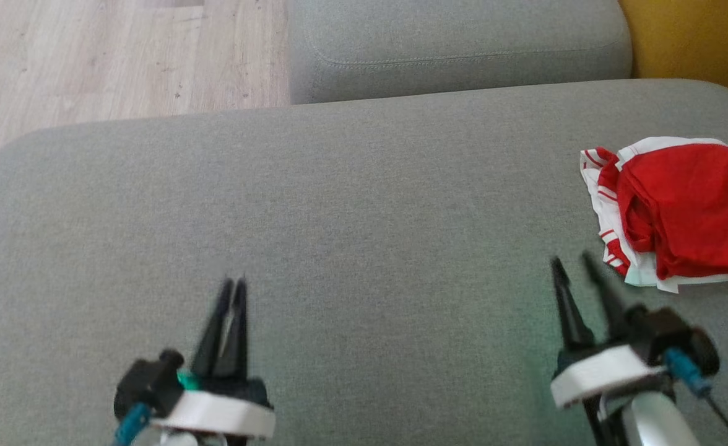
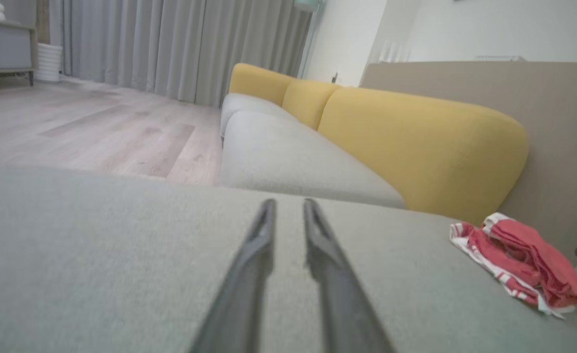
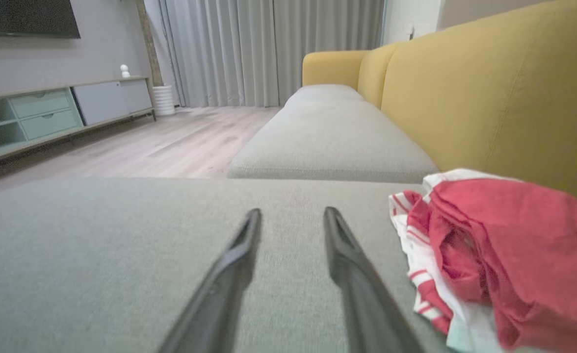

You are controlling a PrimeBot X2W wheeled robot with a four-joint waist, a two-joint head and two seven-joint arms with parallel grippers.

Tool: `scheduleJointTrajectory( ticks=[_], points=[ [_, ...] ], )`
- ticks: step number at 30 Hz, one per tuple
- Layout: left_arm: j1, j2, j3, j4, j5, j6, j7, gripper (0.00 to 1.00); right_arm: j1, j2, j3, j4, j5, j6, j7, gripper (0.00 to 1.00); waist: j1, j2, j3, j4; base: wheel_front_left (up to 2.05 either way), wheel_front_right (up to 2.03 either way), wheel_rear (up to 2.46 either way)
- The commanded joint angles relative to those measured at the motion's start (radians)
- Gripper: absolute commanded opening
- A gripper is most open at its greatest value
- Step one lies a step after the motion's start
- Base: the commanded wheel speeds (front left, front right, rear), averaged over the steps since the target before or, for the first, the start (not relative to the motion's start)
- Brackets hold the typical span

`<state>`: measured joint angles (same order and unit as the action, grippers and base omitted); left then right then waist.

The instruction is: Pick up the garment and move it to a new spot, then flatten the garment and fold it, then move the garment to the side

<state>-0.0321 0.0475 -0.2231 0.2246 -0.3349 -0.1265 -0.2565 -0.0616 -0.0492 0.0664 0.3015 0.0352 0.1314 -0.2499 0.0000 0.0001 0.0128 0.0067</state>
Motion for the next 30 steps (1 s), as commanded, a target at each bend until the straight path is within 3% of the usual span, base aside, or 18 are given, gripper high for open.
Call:
scheduleJointTrajectory(
  ticks=[1,30],
  points=[
    [0.006,0.0,-0.001,0.012,-0.003,0.0,0.0,0.0,0.006,0.0,0.0,0.011,0.003,0.0,0.001,0.0,0.0,-0.0001,0.0,0.0,0.0,0.0,0.0],
    [-0.013,0.014,0.06,0.016,-0.314,-0.001,0.072,0.0,-0.005,-0.014,-0.023,-0.006,0.385,0.0,0.07,0.0,0.0,-0.0001,-0.002,-0.002,0.0,0.0,0.0]
  ],
)
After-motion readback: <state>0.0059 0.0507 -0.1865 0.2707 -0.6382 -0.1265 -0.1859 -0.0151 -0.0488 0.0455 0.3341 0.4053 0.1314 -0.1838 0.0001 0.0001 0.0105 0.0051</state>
